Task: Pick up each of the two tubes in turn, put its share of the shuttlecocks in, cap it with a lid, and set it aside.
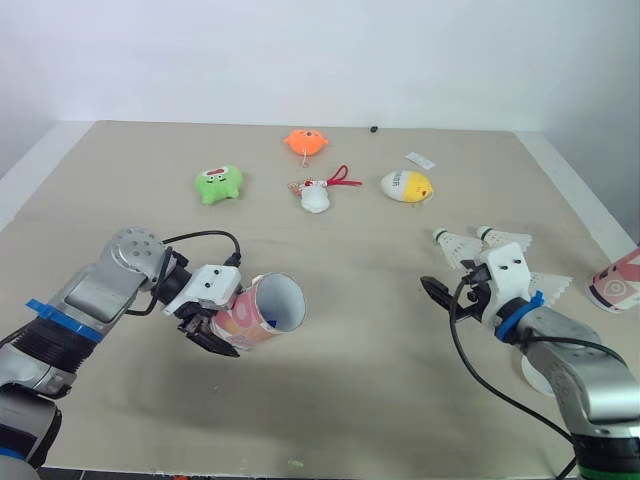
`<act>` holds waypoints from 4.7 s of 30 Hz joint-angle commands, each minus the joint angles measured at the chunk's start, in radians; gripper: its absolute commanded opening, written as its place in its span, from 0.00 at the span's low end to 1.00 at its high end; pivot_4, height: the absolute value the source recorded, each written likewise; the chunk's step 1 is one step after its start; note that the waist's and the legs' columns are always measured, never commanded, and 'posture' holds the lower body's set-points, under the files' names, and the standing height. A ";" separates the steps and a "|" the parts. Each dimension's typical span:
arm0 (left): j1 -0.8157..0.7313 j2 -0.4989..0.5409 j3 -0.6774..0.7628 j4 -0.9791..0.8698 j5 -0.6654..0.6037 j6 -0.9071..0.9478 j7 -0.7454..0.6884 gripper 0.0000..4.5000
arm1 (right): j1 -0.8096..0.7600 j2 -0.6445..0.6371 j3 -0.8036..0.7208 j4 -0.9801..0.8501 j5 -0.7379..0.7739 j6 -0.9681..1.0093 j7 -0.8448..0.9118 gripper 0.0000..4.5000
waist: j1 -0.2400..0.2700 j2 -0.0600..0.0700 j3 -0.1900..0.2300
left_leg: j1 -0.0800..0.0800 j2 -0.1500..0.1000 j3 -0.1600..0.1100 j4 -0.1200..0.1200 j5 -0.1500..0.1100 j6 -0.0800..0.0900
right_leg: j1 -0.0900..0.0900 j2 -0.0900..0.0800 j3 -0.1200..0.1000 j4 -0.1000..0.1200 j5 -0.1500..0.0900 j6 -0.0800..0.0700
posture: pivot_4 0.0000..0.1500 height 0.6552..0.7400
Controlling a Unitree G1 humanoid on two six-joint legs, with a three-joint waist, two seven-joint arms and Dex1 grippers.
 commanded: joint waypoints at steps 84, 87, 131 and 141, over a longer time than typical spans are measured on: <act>-0.022 -0.141 -0.008 -0.052 0.055 0.135 0.072 0.64 | -0.353 -0.285 -0.009 -0.115 0.247 0.064 0.744 0.69 | 0.008 0.004 -0.001 | -0.012 0.003 -0.001 0.015 0.002 0.004 | -0.012 0.003 -0.001 0.016 0.006 -0.009 | 1.00 0.91; -0.042 -0.177 -0.017 -0.027 0.072 0.133 0.075 0.64 | -0.143 -0.322 -0.173 -0.146 0.213 0.080 0.674 0.69 | 0.022 0.005 -0.002 | -0.013 -0.002 -0.003 0.016 0.002 0.004 | -0.011 -0.002 -0.002 0.015 0.004 -0.004 | 1.00 0.91; -0.018 -0.216 0.038 -0.010 0.078 0.209 0.066 0.64 | -0.173 -0.353 -0.199 0.799 -0.032 -0.226 0.656 0.03 | 0.001 0.011 -0.004 | -0.008 -0.008 0.004 0.015 0.006 0.011 | -0.006 -0.002 0.014 0.013 0.005 0.009 | 1.00 0.91; -0.037 -0.228 0.033 0.032 0.085 0.187 0.057 0.64 | -0.008 -0.449 -0.287 0.115 0.248 -0.044 0.849 0.03 | -0.003 0.013 -0.005 | -0.007 -0.007 0.004 0.015 0.005 0.011 | -0.006 0.000 0.016 0.014 0.005 0.009 | 1.00 0.91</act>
